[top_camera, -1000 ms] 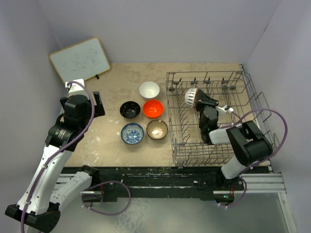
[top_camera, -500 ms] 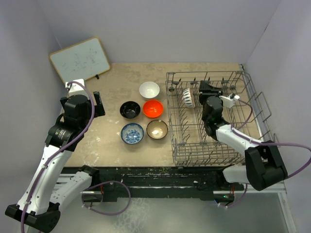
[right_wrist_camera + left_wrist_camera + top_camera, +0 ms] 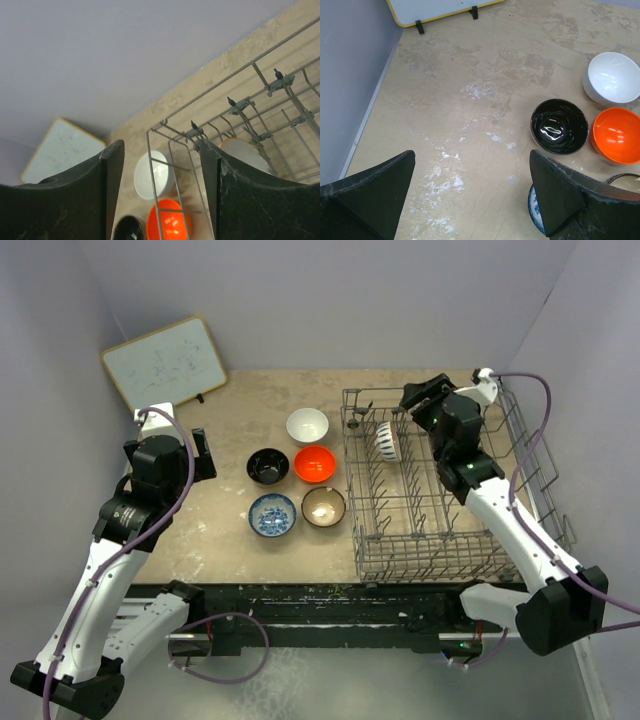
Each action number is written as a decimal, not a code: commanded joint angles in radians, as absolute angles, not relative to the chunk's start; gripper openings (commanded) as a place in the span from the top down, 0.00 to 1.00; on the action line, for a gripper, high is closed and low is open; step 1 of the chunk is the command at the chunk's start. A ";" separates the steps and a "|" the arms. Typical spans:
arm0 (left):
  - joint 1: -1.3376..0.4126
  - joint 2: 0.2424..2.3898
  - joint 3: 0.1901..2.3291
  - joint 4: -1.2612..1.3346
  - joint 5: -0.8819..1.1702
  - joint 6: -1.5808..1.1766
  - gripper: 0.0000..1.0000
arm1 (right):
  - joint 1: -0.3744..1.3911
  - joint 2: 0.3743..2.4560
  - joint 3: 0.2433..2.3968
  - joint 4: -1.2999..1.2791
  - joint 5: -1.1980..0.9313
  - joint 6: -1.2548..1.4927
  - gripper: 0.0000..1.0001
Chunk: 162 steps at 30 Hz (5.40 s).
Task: Load the bowls into the dish rack
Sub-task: Adjust the bowl in the dish rack.
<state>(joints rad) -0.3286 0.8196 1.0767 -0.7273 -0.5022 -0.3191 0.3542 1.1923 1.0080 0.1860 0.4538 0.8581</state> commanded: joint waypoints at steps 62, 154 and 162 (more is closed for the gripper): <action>-0.332 0.781 1.092 -0.728 -0.585 -0.328 0.01 | 0.176 1.499 1.172 0.106 -0.393 0.551 1.00; -0.333 0.779 1.040 -0.670 -0.551 -0.297 0.01 | 0.101 1.658 0.575 1.307 0.287 1.720 1.00; -0.333 0.781 1.034 -0.664 -0.546 -0.299 0.01 | 0.082 1.628 0.569 1.362 0.245 1.727 1.00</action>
<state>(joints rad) -0.3286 0.7872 1.0340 -0.7116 -0.5430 -0.3168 0.0772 1.6985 0.5556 1.2427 0.2916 1.6936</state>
